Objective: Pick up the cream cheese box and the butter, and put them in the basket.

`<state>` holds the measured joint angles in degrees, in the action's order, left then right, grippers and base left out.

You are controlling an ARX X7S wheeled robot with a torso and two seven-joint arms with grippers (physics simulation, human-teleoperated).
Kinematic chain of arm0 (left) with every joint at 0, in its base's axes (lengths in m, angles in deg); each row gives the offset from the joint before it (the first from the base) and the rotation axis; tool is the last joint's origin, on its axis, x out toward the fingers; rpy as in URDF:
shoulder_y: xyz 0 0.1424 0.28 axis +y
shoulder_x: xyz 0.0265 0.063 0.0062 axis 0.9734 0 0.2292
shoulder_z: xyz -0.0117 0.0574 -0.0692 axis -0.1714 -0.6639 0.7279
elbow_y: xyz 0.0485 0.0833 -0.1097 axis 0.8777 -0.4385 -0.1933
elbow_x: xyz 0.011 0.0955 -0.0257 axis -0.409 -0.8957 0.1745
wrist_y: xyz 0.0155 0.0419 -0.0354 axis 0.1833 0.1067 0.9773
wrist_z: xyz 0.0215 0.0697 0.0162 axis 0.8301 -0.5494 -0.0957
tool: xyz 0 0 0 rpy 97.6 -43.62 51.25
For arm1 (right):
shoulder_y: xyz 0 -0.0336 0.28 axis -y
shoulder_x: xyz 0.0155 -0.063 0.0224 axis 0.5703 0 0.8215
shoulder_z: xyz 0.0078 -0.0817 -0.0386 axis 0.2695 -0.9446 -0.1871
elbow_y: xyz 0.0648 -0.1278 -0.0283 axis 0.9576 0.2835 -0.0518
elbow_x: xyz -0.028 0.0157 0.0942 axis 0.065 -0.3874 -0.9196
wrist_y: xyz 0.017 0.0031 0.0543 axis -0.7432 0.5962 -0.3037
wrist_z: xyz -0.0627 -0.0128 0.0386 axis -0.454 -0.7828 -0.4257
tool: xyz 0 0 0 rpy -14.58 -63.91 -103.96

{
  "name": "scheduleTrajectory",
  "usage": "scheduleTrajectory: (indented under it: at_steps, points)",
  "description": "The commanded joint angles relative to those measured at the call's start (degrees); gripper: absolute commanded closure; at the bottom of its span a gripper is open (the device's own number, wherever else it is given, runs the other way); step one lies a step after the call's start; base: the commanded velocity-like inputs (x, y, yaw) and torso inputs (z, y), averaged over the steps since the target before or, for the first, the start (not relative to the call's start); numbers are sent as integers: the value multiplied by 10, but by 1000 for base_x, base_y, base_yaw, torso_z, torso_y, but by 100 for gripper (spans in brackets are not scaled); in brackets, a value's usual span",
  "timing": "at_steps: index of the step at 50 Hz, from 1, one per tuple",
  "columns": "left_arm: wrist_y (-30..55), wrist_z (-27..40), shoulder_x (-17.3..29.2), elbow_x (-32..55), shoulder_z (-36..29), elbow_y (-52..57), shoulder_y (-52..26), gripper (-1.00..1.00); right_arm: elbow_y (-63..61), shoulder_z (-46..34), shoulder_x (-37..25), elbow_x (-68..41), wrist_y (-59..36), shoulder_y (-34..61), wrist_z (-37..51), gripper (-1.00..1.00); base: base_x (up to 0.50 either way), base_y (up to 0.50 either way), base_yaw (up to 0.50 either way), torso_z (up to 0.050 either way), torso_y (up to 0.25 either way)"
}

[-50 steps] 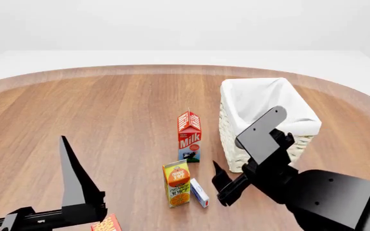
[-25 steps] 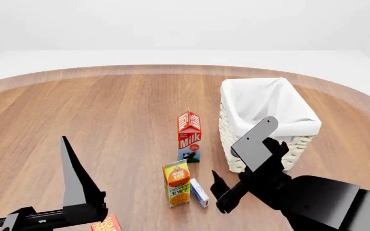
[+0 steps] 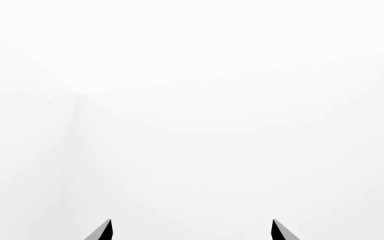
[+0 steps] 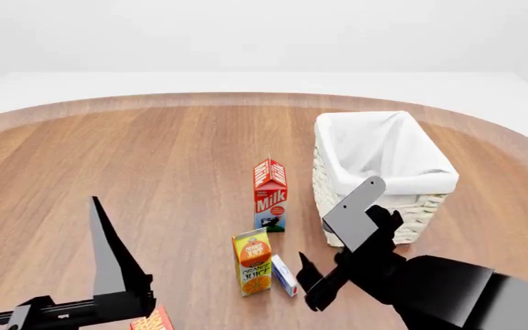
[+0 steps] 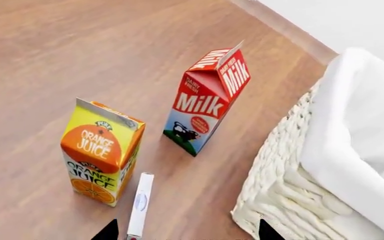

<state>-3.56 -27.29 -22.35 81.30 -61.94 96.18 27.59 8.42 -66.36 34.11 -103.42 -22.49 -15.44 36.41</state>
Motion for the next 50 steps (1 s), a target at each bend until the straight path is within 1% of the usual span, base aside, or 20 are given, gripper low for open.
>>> scheduleTrajectory:
  at_steps: [1,50]
  points:
    - [-21,-5,-7,-11,12,-3,5,-100,16,-10,17,23,18,-8,-18,-100,0,0,0,0,0]
    - [-16,4,2,-4,8,-6,0,-100,93,-57,60,57,66,-1,-45,-100,0,0,0,0,0]
